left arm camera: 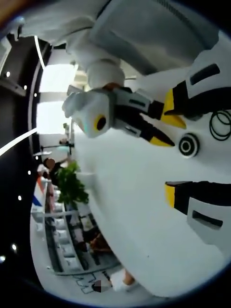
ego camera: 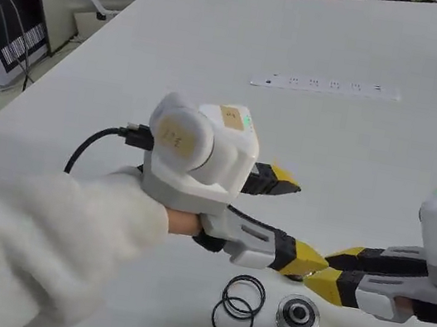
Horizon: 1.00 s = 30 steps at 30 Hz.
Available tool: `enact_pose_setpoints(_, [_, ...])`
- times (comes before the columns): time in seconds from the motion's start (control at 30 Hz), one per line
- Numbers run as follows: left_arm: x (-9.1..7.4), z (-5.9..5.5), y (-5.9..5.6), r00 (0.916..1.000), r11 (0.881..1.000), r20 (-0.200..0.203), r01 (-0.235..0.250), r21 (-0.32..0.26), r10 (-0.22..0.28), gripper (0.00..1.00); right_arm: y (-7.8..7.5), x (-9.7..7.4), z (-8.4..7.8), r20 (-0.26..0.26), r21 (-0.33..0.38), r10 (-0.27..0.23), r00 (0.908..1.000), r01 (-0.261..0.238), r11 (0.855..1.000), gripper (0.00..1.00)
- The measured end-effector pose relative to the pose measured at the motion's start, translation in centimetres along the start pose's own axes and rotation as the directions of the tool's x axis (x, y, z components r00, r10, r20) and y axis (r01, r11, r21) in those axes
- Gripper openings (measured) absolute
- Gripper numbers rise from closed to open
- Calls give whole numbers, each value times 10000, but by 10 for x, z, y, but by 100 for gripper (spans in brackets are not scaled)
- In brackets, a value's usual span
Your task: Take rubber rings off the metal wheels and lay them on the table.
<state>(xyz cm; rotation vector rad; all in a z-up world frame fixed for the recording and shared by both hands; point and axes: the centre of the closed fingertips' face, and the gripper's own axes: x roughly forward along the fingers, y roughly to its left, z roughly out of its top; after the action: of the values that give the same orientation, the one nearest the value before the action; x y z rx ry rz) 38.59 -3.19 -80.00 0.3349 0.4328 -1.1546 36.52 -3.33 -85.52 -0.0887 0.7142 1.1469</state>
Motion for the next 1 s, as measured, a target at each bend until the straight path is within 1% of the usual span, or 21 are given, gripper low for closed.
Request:
enact_pose_setpoints(0.03, [0,-1,0,10000,10000,-19,9,-29,-9,52,0,0,0,-1,-9,5,10000,-5,10000,23])
enact_pose_setpoints(0.1, [3,-8,2,9999,9999,-145,19,-116,-20,43,0,1,0,-1,5,37,10000,-37,10000,23])
enact_pose_setpoints(0.17, [6,-15,4,9997,9998,-234,-11,-219,6,41,-1,2,0,-30,2,39,10000,-39,10000,23])
enact_pose_setpoints(0.23, [8,-19,4,9997,9986,-221,66,-526,-78,39,-2,4,-2,-76,7,29,10000,-29,10000,23])
enact_pose_setpoints(0.3, [9,-24,5,9996,9985,-286,50,-543,-65,32,-3,4,-2,-98,-4,20,9999,-20,10000,23])
enact_pose_setpoints(0.37, [11,-28,4,9992,9981,-385,101,-602,-125,28,-3,5,-2,-109,-34,40,9999,-40,10000,22])
enact_pose_setpoints(0.43, [14,-33,3,9985,9949,-508,175,-996,-226,28,-4,6,-2,-106,-89,33,9999,-34,10000,21])
enact_pose_setpoints(0.5, [15,-34,1,9985,9957,-489,217,-898,-261,25,-5,6,-1,-91,-136,11,10000,-12,9999,22])
enact_pose_setpoints(0.63, [18,-36,-1,9978,9956,-565,295,-893,-346,21,-4,8,-1,-77,-380,32,10000,-35,9993,21])
enact_pose_setpoints(0.73, [19,-41,-2,9966,9952,-739,298,-928,-367,18,-3,8,-3,-158,-951,-22,9999,7,9955,18])
enact_pose_setpoints(0.77, [19,-42,-3,9962,9954,-779,307,-905,-378,17,-2,8,-5,-264,-1028,-30,9996,3,9947,17])
enact_pose_setpoints(0.8, [19,-43,-4,9965,9955,-751,308,-891,-376,16,-2,8,-4,-245,-1164,-62,9997,33,9932,17])
enact_pose_setpoints(0.87, [19,-42,-3,9968,9948,-717,288,-973,-359,15,-5,8,-3,-248,-1208,-95,9996,64,9927,16])
enact_pose_setpoints(0.93, [20,-42,-5,9963,9946,-750,342,-980,-416,14,-6,8,-4,-234,-1335,-171,9996,138,9909,15])
enact_pose_setpoints(0.97, [17,-42,-5,9964,9963,-791,248,-820,-313,14,-6,8,-5,-299,-1642,-257,9992,204,9862,12])
enact_pose_setpoints(1.0, [17,-41,-6,9963,9978,-789,291,-591,-337,14,-7,7,-7,-434,-1843,-347,9985,262,9825,8])
